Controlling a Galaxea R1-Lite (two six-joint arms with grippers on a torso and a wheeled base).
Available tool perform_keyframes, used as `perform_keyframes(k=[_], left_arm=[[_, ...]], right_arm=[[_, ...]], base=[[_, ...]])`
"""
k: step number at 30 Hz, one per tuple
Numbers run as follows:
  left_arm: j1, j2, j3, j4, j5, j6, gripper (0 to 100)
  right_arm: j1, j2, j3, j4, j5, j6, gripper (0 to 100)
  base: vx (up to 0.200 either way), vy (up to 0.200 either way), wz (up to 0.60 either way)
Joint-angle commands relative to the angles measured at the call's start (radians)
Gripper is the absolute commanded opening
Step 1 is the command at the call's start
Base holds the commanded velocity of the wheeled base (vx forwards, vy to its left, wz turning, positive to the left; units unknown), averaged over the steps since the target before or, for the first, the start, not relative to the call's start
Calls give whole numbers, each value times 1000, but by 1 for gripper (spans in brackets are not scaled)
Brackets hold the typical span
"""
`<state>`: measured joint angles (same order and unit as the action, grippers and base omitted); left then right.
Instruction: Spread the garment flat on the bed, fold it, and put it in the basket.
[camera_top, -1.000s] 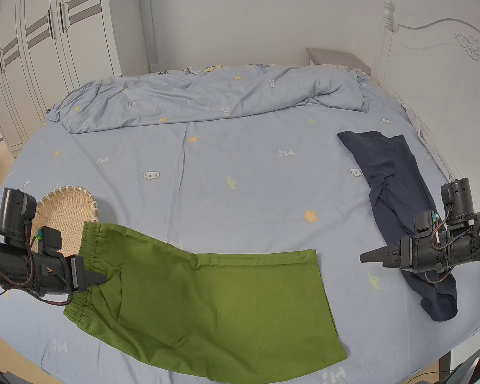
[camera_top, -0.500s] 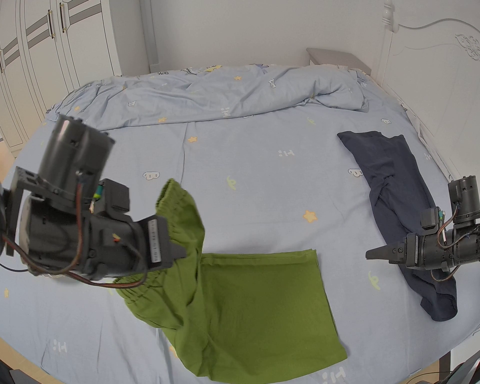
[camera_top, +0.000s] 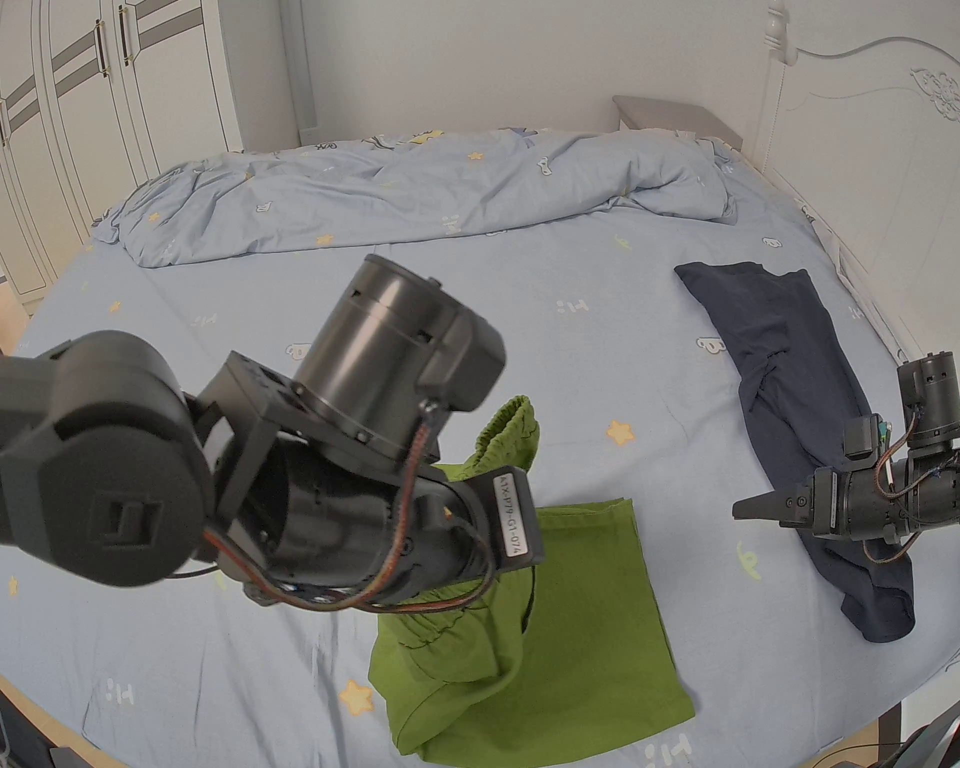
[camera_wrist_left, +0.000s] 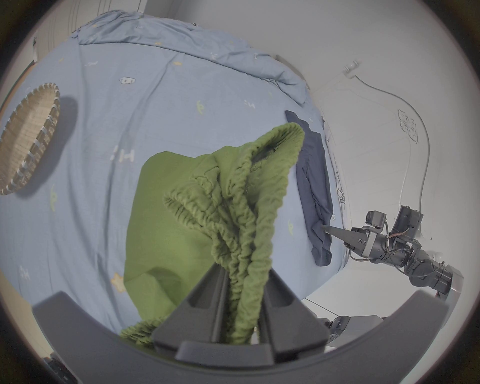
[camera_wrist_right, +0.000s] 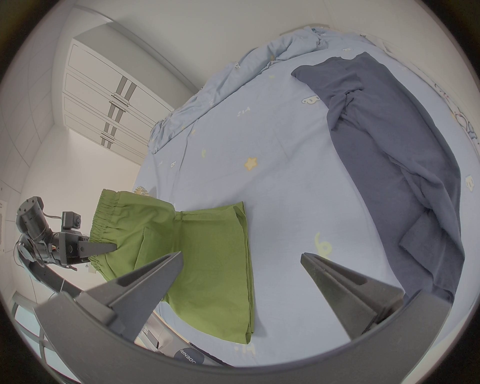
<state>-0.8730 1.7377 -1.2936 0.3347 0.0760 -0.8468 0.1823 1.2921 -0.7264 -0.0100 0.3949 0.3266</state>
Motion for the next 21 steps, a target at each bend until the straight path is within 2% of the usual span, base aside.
perform_keyframes(k=[1, 3, 4, 8, 15, 18, 21], left_arm=[[-26, 57, -7, -39, 2, -1, 0], [-32, 66, -7, -52, 1, -3, 0], [-34, 72, -7, -54, 1, -3, 100], [-55, 97, -12, -98, -7, -31, 100], [-92, 149, 4, -307, -1, -123, 100], [-80, 140, 22, -329, -8, -140, 100], [-3, 80, 83, -330, -48, -138, 100]], right_arm=[[0, 3, 1, -1, -1, 0, 100], [0, 4, 5, -2, -1, 0, 100], [0, 4, 5, -4, -1, 0, 100], [0, 6, 7, -4, -1, -1, 100], [0, 16, 8, -4, -2, -1, 100], [0, 22, 8, -4, -2, -1, 100], [3, 21, 15, -8, -1, -1, 100]], base=[[0, 0, 0], [0, 0, 0], [0, 0, 0], [0, 0, 0], [0, 0, 0], [0, 0, 0], [0, 0, 0]])
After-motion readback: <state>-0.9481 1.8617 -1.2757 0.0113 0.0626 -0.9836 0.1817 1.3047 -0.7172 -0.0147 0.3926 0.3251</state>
